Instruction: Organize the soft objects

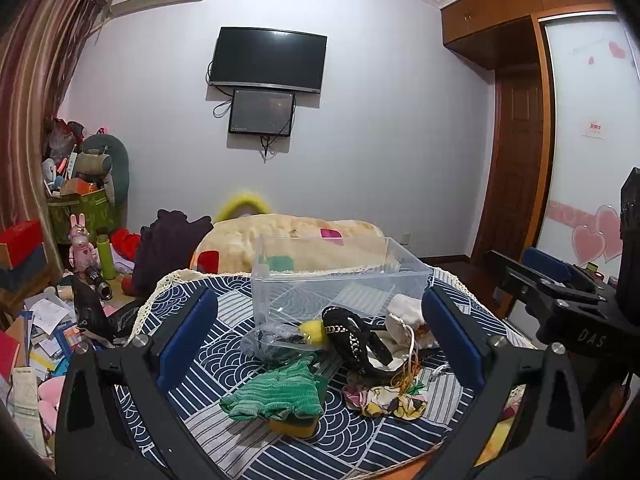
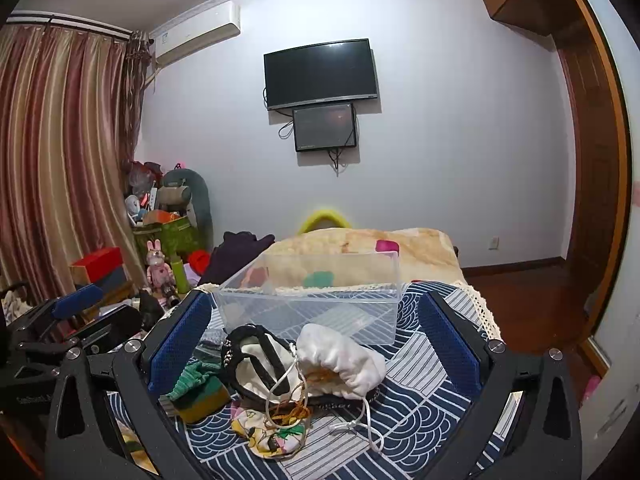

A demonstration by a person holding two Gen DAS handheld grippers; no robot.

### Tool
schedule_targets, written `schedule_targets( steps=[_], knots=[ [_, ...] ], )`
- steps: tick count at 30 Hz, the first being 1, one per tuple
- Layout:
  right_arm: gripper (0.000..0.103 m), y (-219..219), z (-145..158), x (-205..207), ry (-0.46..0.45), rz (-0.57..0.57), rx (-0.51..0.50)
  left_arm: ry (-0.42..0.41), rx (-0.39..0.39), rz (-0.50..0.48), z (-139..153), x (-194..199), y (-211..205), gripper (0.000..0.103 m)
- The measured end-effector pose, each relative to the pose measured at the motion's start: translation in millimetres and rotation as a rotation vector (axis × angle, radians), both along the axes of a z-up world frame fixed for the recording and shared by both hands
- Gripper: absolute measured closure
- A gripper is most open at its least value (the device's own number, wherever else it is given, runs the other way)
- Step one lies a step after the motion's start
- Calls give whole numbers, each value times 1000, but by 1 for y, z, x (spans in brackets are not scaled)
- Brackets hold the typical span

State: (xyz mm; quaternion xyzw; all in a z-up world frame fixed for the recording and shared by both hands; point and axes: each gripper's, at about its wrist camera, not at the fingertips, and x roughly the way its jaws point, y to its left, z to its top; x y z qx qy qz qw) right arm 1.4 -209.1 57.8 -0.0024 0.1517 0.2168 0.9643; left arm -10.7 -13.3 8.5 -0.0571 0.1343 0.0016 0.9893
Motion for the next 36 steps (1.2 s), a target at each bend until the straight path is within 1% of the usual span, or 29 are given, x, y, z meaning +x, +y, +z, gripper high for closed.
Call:
schedule_targets(
  steps=[10, 19, 24, 31, 34, 35, 36],
  knots=[
    [0, -1, 1, 0, 3, 3, 4, -1, -4, -2, 1, -1, 1, 0],
    [0, -5, 0, 1, 16, 8, 28, 2, 1, -2, 0, 0, 2, 0],
    [0, -6, -5, 6, 31, 0, 26, 40, 0, -3, -7, 7, 5, 0],
    [0, -12, -18, 18, 86, -14, 23, 120, 5, -8, -25, 23, 9, 0],
    [0, -13, -24, 24, 102, -35, -4, 146, 3, -7, -34, 26, 12, 3],
    [0, -13, -25, 25, 107, -39, -11, 158, 4, -3, -37, 28, 13, 8],
    [0, -13, -27, 27, 114, -40, -16, 172, 6, 3, -40, 29, 15, 14]
  ],
)
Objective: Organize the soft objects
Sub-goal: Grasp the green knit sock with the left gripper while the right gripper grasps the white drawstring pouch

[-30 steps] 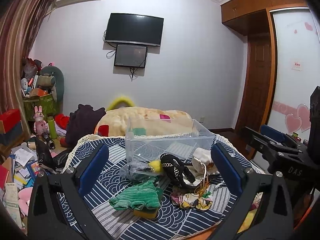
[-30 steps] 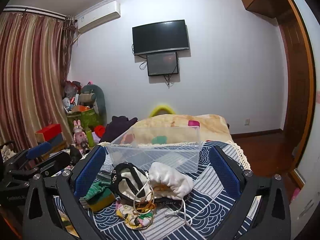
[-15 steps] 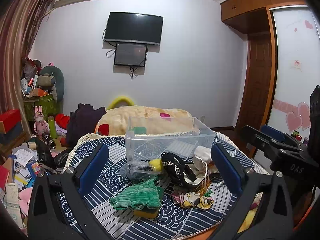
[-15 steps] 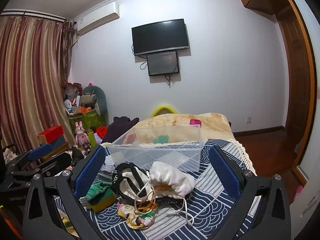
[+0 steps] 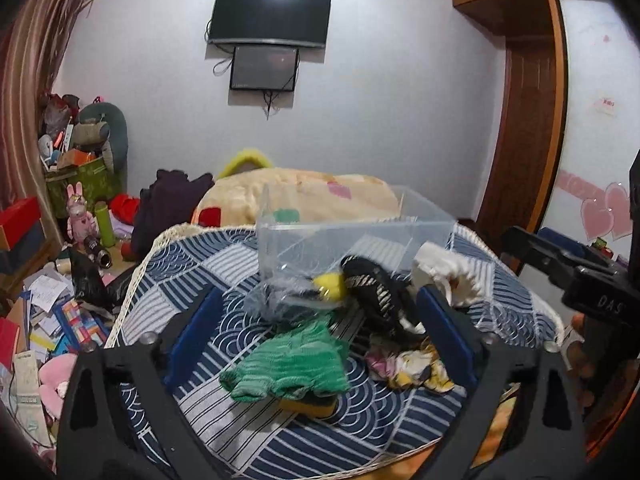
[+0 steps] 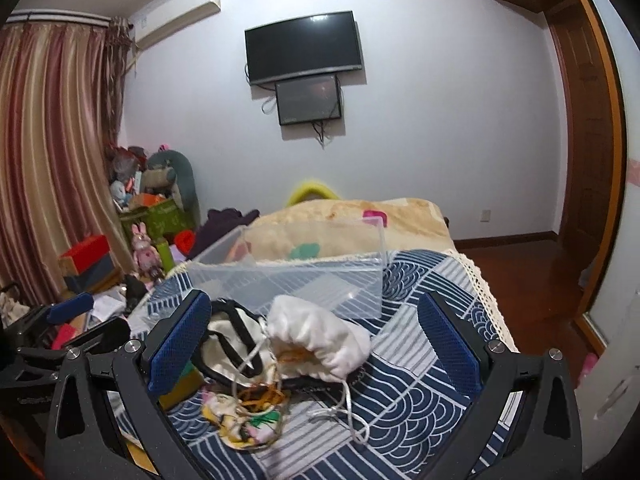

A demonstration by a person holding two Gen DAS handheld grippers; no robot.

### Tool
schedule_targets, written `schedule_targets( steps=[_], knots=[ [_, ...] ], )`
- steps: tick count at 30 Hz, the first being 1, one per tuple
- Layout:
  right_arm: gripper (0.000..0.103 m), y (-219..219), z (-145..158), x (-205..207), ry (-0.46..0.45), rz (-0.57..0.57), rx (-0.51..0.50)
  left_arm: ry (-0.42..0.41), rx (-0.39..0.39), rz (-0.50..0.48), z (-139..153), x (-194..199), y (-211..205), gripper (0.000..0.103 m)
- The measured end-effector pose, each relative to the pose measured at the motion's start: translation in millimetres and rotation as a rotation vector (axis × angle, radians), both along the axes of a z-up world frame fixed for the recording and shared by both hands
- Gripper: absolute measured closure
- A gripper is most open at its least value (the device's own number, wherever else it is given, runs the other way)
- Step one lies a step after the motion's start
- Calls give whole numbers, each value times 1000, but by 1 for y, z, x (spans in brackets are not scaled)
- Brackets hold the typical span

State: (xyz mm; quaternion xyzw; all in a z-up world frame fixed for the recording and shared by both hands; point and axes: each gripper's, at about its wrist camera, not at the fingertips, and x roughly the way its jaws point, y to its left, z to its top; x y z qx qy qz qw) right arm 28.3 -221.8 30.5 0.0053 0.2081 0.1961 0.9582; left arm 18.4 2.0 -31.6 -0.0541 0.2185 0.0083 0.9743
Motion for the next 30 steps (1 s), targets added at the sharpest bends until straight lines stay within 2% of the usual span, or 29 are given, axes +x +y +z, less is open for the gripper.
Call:
schedule_targets(
  steps=[3, 5, 8, 14, 17, 22, 24, 30],
  knots=[
    [3, 1, -5, 4, 22, 6, -13, 51, -11, 13, -10, 7, 8, 19],
    [14, 2, -8, 6, 36, 6, -28, 75, -40, 11, -16, 9, 14, 20],
    [22, 3, -13, 12, 72, 16, -39, 107, -72, -10, -24, 13, 20, 20],
    [45, 2, -25, 23, 153, 29, -37, 171, -81, -14, -43, 23, 20, 20],
    [49, 2, -32, 30, 203, 39, -23, 194, -90, -24, -48, 27, 19, 30],
    [54, 5, -44, 39, 270, 49, -21, 205, -98, -37, -53, 29, 20, 41],
    [54, 7, -46, 40, 284, 50, -23, 212, -102, -43, -54, 30, 19, 51],
    [54, 7, -45, 44, 305, 40, -6, 188, -91, -43, -47, 27, 18, 67]
  ],
)
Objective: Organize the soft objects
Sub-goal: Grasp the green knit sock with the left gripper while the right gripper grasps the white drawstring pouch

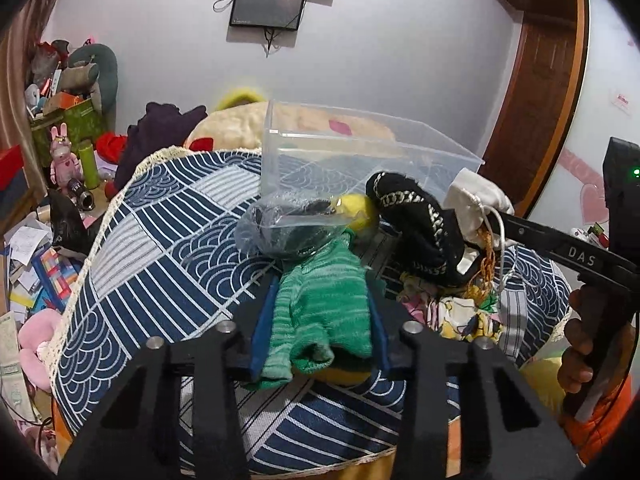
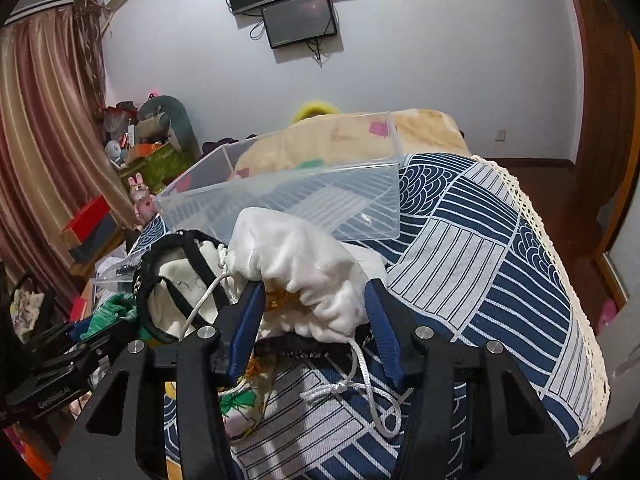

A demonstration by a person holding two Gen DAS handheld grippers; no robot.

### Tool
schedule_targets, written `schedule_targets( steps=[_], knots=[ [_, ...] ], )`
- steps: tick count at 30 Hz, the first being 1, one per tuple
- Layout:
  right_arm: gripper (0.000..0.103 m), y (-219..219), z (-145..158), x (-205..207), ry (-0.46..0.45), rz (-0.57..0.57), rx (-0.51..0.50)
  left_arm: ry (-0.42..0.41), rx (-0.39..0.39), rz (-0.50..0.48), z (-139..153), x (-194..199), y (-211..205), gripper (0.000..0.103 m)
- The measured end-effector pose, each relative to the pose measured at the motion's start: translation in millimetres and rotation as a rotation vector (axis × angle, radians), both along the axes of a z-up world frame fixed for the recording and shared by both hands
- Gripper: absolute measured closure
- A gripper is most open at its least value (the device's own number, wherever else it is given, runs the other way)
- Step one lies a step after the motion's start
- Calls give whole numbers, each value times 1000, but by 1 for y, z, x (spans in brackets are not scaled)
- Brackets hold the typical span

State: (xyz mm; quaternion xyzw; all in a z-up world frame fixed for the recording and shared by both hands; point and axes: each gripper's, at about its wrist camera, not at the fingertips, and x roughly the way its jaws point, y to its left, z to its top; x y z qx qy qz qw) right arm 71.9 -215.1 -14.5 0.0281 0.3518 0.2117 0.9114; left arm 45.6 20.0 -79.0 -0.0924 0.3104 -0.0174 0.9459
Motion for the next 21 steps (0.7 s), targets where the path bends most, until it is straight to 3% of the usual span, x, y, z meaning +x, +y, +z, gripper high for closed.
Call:
schedule_targets(
  steps=[4, 12, 15, 16, 18, 20, 21],
  knots=[
    [28, -1, 1, 1, -2, -9, 2, -16, 1, -7, 9, -5, -1, 74],
    [27, 5, 5, 7, -5, -2, -6, -107, 57, -22, 36, -23, -13, 76],
    [27, 8, 1, 12, 17, 11, -8, -127, 45, -19, 44, -27, -11, 76],
    [29, 9, 0, 12, 17, 17, -10, -132, 37, -14, 46, -27, -10, 76],
    [42, 12, -2, 11, 10, 29, -20, -143, 29, 1, 50, -27, -7, 76],
    [72, 15, -2, 9, 11, 43, -32, -153, 24, 12, 54, -27, -6, 76],
    [78, 16, -4, 9, 12, 47, -42, -159, 20, 15, 56, -26, -5, 76]
  ],
)
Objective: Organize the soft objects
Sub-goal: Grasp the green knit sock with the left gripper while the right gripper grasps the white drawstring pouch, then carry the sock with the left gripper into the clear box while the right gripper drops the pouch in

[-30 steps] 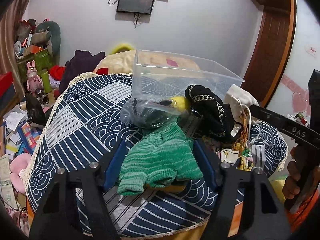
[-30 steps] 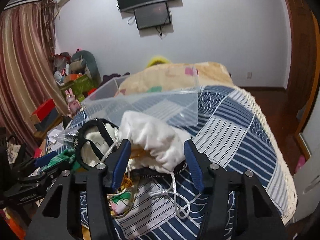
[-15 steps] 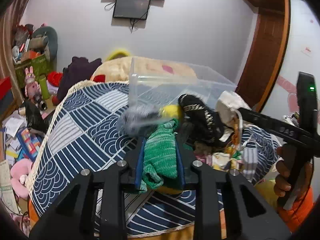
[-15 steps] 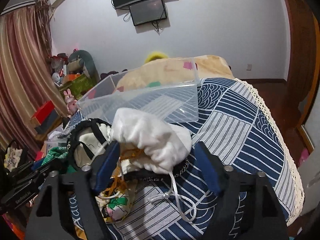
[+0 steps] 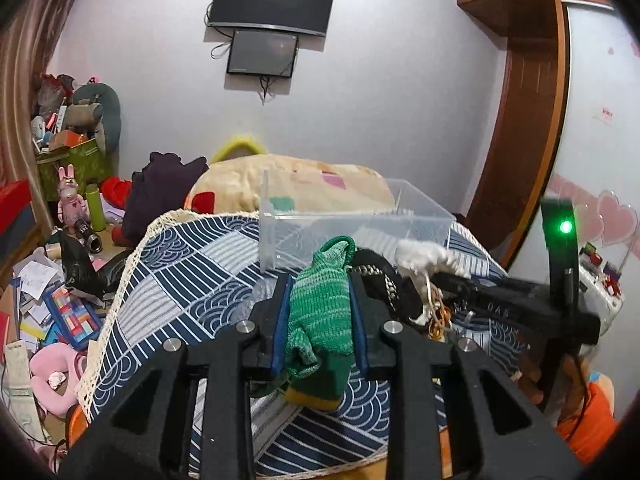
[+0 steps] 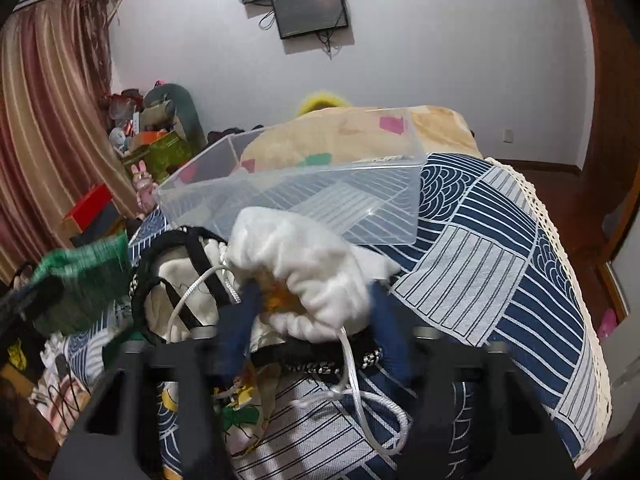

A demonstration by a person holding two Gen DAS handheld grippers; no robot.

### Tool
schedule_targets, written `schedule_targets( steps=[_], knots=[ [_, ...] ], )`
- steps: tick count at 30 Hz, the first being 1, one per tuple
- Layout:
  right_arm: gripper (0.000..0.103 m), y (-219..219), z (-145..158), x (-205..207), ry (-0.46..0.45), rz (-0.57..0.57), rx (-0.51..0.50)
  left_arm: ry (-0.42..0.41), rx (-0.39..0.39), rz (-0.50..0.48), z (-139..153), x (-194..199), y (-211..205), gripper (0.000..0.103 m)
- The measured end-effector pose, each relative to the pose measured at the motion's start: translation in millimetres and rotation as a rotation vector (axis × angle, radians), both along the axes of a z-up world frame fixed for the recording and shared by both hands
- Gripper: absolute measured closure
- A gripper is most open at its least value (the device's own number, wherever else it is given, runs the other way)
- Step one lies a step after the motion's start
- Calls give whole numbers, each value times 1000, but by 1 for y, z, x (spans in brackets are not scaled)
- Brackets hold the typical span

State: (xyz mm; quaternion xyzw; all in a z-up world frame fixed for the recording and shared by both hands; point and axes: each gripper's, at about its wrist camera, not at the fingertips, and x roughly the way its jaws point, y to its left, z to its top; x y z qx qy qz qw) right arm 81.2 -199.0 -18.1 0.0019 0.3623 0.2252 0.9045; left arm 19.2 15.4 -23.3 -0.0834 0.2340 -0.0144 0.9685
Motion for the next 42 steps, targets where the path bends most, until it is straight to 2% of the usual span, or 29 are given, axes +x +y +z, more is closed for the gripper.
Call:
schedule_targets(
  steps=[5, 16, 27, 37, 42],
  knots=[
    [91, -6, 1, -2, -19, -4, 12, -19, 2, 25, 6, 4, 6, 76],
    [92, -9, 42, -15, -150, -13, 30, -84, 16, 46, 29, 21, 14, 76],
    [92, -6, 77, -2, -240, -39, 46, -132, 50, 47, 54, 53, 15, 76],
    [92, 1, 89, 28, -279, -78, 34, -89, 60, 46, 55, 98, 21, 76],
    [92, 9, 86, 45, -267, -86, 13, -53, 78, 44, 49, 122, 21, 76]
  ],
)
